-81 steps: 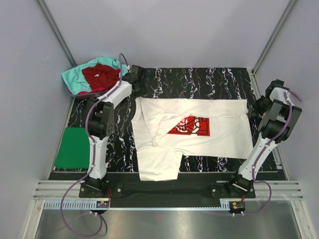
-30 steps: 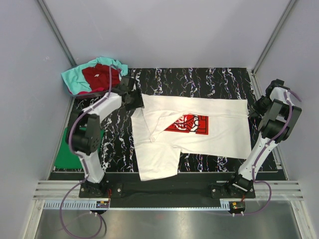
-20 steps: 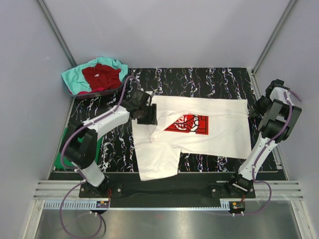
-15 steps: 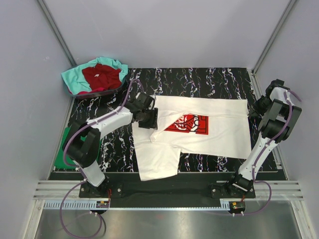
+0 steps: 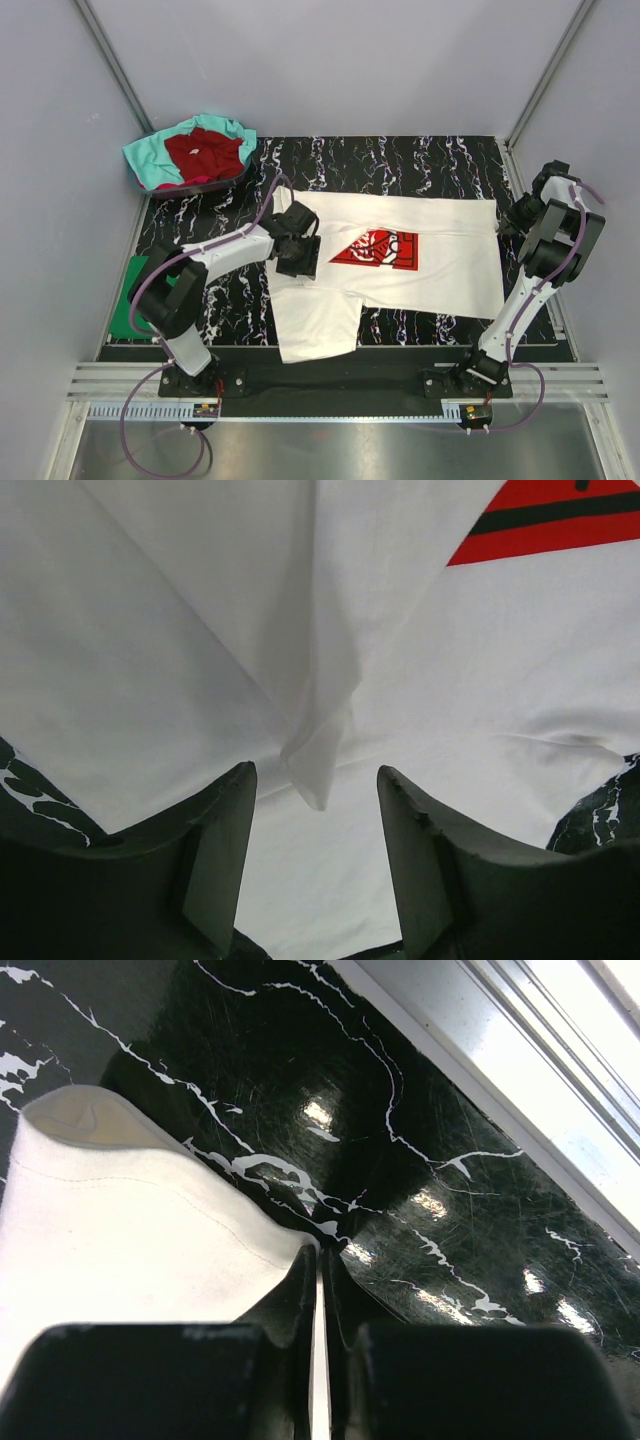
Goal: Fold and stack the t-shirts
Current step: Fold the tshirt
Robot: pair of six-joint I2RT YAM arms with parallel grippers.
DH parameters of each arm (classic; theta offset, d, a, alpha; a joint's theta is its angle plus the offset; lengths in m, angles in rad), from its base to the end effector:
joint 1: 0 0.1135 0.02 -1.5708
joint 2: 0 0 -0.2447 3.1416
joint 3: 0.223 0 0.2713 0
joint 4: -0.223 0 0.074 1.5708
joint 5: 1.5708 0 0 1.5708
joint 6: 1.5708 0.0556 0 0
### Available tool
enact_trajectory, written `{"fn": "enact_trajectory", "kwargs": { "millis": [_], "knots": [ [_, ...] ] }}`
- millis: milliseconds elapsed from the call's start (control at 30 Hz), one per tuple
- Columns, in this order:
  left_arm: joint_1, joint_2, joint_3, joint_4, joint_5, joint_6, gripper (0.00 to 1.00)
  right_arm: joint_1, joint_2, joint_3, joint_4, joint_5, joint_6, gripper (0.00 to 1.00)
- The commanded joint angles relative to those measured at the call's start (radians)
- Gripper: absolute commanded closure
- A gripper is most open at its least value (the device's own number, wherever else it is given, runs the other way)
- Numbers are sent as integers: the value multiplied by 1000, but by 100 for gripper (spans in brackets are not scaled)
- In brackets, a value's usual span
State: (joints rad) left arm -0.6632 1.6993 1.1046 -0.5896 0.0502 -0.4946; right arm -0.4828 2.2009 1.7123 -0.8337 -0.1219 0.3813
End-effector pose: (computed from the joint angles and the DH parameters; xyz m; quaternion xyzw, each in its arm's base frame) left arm 0.2764 -0.2195 0.1377 0.0874 0.9772 -0.1257 0.1472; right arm 0.4086 -0.2065 0.1148 0.4079 0.9026 0.0541 0.1266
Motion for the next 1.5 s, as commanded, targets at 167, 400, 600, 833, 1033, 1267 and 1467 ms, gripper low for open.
{"fn": "enact_trajectory", "kwargs": {
  "millis": [167, 400, 600, 833, 1033, 1267, 1467],
  "knots": [
    [-3, 13, 1, 11, 5, -18, 52, -13, -32, -8, 27, -9, 4, 100],
    [-4, 46, 20, 7, 7, -9, 65, -11, -33, -13, 25, -8, 2, 100],
    [-3, 68, 145, -67, -139, 51, 100, -11, -38, -16, 27, -16, 11, 100],
    [25, 63, 454, -116, -415, 198, 100, -11, -67, 30, -5, 10, 22, 100],
    [103, 144, 682, -59, -470, 292, 100, -7, -86, 78, -5, 8, 22, 100],
    [160, 178, 727, 264, -447, 439, 100, 18, -144, 81, 139, -57, 47, 100],
    [198, 315, 920, 440, -412, 574, 100, 26, -150, 104, 306, -108, 96, 100]
  ]
}}
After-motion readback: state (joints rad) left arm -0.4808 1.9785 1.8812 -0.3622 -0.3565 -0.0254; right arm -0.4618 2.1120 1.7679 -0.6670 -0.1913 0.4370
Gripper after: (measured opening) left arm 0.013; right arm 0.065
